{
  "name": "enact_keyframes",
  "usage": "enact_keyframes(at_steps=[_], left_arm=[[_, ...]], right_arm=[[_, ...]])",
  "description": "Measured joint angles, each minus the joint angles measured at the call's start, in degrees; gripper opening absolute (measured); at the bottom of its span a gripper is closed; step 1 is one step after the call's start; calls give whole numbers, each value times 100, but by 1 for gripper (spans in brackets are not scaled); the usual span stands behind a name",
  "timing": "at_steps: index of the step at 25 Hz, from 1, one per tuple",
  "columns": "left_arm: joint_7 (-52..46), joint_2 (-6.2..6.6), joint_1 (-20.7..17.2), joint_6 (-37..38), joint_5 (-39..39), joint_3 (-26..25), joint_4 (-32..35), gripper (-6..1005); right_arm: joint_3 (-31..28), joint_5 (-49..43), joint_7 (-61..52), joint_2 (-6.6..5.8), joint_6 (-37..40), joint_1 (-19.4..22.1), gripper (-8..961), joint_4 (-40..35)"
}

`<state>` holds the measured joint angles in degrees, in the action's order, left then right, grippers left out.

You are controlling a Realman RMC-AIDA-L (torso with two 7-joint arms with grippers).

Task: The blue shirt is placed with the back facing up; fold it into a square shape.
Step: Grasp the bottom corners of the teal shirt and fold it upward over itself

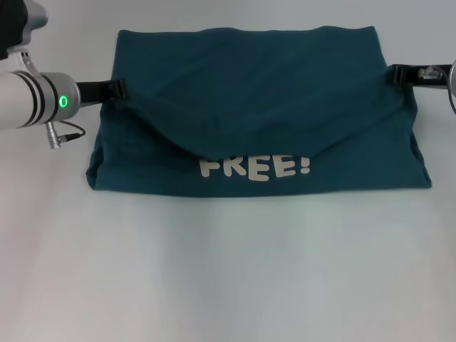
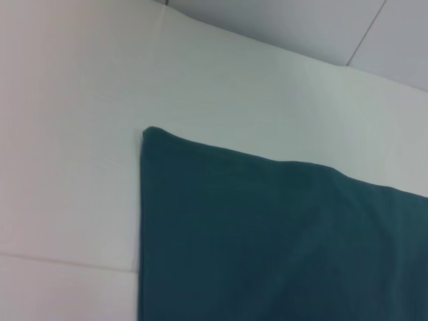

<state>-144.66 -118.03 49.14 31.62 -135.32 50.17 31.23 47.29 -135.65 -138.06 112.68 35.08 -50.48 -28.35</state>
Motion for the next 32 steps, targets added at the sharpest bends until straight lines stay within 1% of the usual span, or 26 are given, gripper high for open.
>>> enact_keyframes(at_steps=[5, 9, 13, 16, 18, 21, 23, 25, 27, 28, 32], left_arm=[[-39, 20, 60, -140, -137, -2, -53, 39], [-43, 20, 77, -168, -147, 3, -141, 38], [31, -16, 63, -184, -154, 88, -160, 39], [44, 1, 125, -119, -195, 141, -285, 39], [-57, 40, 203, -92, -272, 123, -433, 49], [-349, 72, 185, -85, -303, 102, -459, 80], [-513, 98, 111, -32, -303, 65, -388, 101], [-682, 113, -49, 194, -304, -94, -150, 180], [-743, 73, -281, 445, -279, -294, 183, 259], [-776, 21, -463, 596, -258, -421, 487, 299], [-885, -81, -867, 1033, -209, -492, 1074, 443]], right_arm=[[4, -28, -19, -25, -122, -157, 62, 71], [75, -205, -14, 8, -147, -242, 62, 138], [200, -344, -27, 18, -169, -303, 63, 261], [315, -420, -67, -9, -75, -307, 64, 342], [355, -641, -235, -45, -27, -310, 64, 408], [356, -1245, -680, -80, 40, -325, 65, 452], [325, -1507, -887, -112, 137, -304, 138, 411], [225, -1514, -1000, -176, 363, -161, 210, 206], [49, -1413, -1042, -236, 651, 54, 283, -124], [-60, -1331, -1041, -259, 792, 181, 314, -341], [-228, -900, -993, -322, 1458, 580, 437, -992]])
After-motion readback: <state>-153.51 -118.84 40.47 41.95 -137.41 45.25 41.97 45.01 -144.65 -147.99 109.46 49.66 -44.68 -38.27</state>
